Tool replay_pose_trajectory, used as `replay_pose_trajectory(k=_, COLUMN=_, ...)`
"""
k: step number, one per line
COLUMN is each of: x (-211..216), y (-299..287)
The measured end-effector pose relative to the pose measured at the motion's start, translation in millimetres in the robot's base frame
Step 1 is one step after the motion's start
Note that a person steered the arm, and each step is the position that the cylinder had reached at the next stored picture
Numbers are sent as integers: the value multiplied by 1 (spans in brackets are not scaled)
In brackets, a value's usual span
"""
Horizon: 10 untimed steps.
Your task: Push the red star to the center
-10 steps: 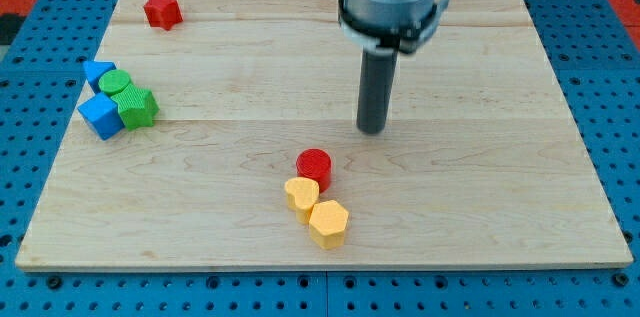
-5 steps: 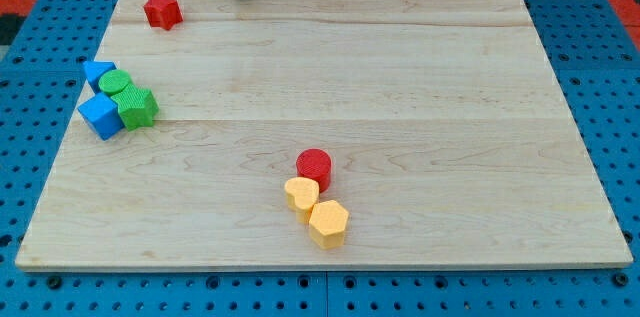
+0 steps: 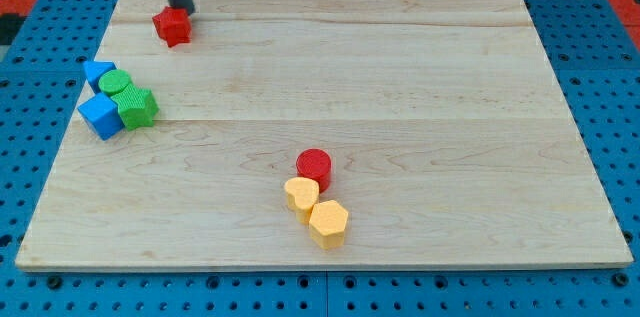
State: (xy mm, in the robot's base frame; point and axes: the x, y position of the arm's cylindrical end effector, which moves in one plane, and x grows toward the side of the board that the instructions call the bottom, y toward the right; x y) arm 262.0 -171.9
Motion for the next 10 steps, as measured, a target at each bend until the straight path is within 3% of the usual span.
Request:
replay_pose_trajectory(k=1, x=22, y=1)
replay_pose_trajectory(k=3, x=-7, y=-54)
replay_pose_trajectory(k=4, x=16, y=-58)
replay_pose_trajectory(k=6, x=74, y=39)
replay_pose_trajectory(k=8, x=68, y=26)
replay_pose_trajectory(k=10, x=61, y=-33)
